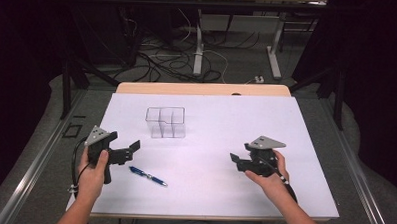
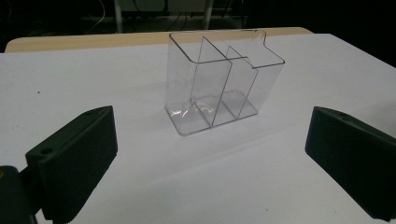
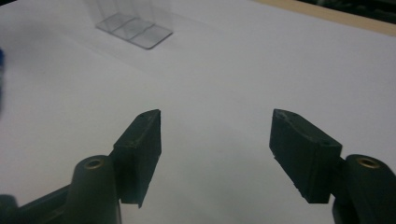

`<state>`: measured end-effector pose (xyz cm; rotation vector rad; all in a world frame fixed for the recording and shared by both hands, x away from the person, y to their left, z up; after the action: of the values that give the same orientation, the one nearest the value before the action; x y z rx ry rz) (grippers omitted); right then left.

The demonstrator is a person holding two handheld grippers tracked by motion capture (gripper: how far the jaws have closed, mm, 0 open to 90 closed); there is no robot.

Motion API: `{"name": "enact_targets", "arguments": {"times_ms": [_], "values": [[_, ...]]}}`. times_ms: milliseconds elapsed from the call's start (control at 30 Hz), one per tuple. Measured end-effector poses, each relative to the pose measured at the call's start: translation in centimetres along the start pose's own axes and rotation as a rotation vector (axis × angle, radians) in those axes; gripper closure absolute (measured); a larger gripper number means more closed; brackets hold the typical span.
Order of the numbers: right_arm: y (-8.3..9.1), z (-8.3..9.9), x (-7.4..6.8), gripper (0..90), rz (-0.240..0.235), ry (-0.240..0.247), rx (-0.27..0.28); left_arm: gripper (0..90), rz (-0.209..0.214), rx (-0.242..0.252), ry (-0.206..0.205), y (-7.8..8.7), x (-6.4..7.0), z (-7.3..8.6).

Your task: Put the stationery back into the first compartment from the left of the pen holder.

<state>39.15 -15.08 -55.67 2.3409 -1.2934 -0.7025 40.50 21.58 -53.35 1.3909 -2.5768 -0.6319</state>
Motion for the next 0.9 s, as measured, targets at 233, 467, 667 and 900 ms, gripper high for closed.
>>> {"name": "enact_targets", "arguments": {"times_ms": [233, 467, 667, 900], "values": [[-2.0, 0.4, -3.5, 41.0, -0.071, 0.067, -0.046, 2.2, 0.011, -0.005, 0.0, -0.2, 0.2, 0.3], [-3.1, 0.4, -5.5, 42.4, -0.113, 0.115, -0.056, 2.2, 0.005, -0.004, 0.006, 0.1, 0.0, 0.4], [-4.1, 0.8, -7.5, 41.8, -0.163, 0.121, -0.077, 2.2, -0.006, -0.001, 0.011, 0.4, -0.4, 0.5], [-5.6, 1.1, -10.1, 45.6, -0.225, 0.144, -0.075, 2.2, -0.012, 0.001, 0.014, 0.4, -0.6, 0.6]]}}
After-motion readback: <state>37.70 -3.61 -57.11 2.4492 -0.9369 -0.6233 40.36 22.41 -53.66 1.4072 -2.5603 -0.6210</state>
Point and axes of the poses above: each handheld gripper's, and its own axes: y roughly backward along the jaws, z roughly out of its underside, x roughly to its right, the point moved 9 cm from there along -y, roughly forward along the jaws, and after that the axes turned 15 degrees about -y, right-handed, at the moved point
